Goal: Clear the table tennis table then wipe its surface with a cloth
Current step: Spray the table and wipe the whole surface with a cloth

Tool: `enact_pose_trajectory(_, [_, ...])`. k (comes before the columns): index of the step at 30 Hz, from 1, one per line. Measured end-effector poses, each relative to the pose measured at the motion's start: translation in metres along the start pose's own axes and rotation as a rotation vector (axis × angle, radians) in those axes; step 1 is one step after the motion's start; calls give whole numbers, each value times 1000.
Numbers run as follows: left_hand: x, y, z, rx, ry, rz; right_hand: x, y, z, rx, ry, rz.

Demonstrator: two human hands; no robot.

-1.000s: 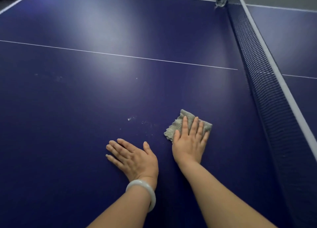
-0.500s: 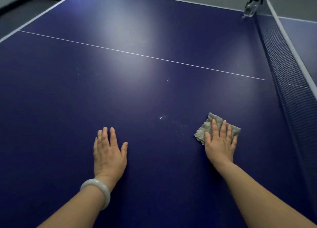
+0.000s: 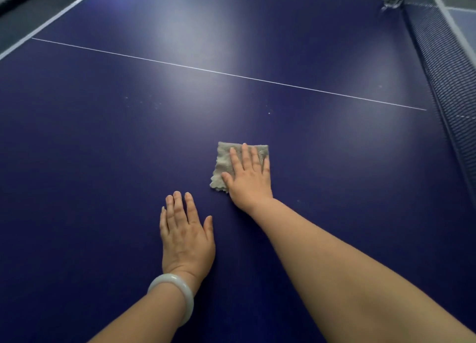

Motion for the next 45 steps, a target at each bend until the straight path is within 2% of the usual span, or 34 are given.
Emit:
enact_pose_trajectory(2, [0, 1, 1, 12, 5, -7, -17, -17, -3, -71, -5, 97])
enact_pose_trajectory(4, [-2, 1, 0, 19, 15, -14, -31, -56, -5, -99, -9, 41])
enact_pose_trajectory(7, [-3, 3, -1, 7, 0, -22, -60, -134, -6, -77, -1, -267])
enact_pose_trajectory(10, [-3, 3, -1, -14, -5, -38, -106, -193, -11, 45, 4, -633])
enact_pose_trajectory(12, [-2, 2, 0, -16, 3, -33, -126, -196, -18, 113, -15, -808])
enact_pose_trajectory(14, [-2, 3, -1, -14, 3, -38, -126, -166, -25, 134, -40, -895])
enact_pose_trajectory(16, [-2, 4, -3, -7, -4, -46, -112, -123, -25, 102, -41, -788])
enact_pose_trajectory(19, [-2, 6, -4, -15, -17, -60, -95, -69, -24, -4, -39, -343])
enact_pose_trajectory(21, [-2, 6, -3, -17, 4, -55, -98, -78, -20, -56, -8, -164])
enact_pose_trajectory(22, [-2, 6, -1, -12, 13, -49, -101, -96, -19, -87, -7, -143])
enact_pose_trajectory(23, [-2, 4, -1, -8, 18, -51, -106, -119, -20, -129, -19, -177])
enact_pose_trajectory(25, [-2, 4, -2, -14, 18, -53, -120, -173, -22, -159, -38, -382])
enact_pose_trajectory(28, [-2, 4, -1, -8, 22, -46, -156, -224, -27, 37, -3, -760])
enact_pose_trajectory(30, [-3, 3, 1, -2, 28, -43, -172, -217, -33, 120, -29, -911])
enact_pose_trajectory(32, [-3, 3, 1, 1, 33, -39, -169, -182, -38, 133, -92, -976])
enact_pose_trajectory(34, [-3, 3, 1, -10, 30, -42, -152, -131, -40, 109, -142, -912])
enact_pose_trajectory(38, [-2, 4, 1, -29, 30, -34, -110, -42, -33, 39, -109, -491])
enact_pose_trajectory(41, [-1, 4, 1, -38, 44, -31, -91, -52, -25, 2, -69, -265])
enact_pose_trajectory(43, [-2, 5, 2, -39, 57, -21, -96, -85, -27, 27, -72, -356])
enact_pose_trajectory(45, [-3, 4, 3, -43, 60, -22, -121, -114, -31, 75, -73, -601])
Point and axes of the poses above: each hand's wrist, its own x-axis towards the middle knuckle, its own z-axis out of the back of the hand, y = z × x, the point moved 1 cm from there along x, towards the middle knuckle, and after that the axes turned 9 degrees about -x, right-handed, at the moved point
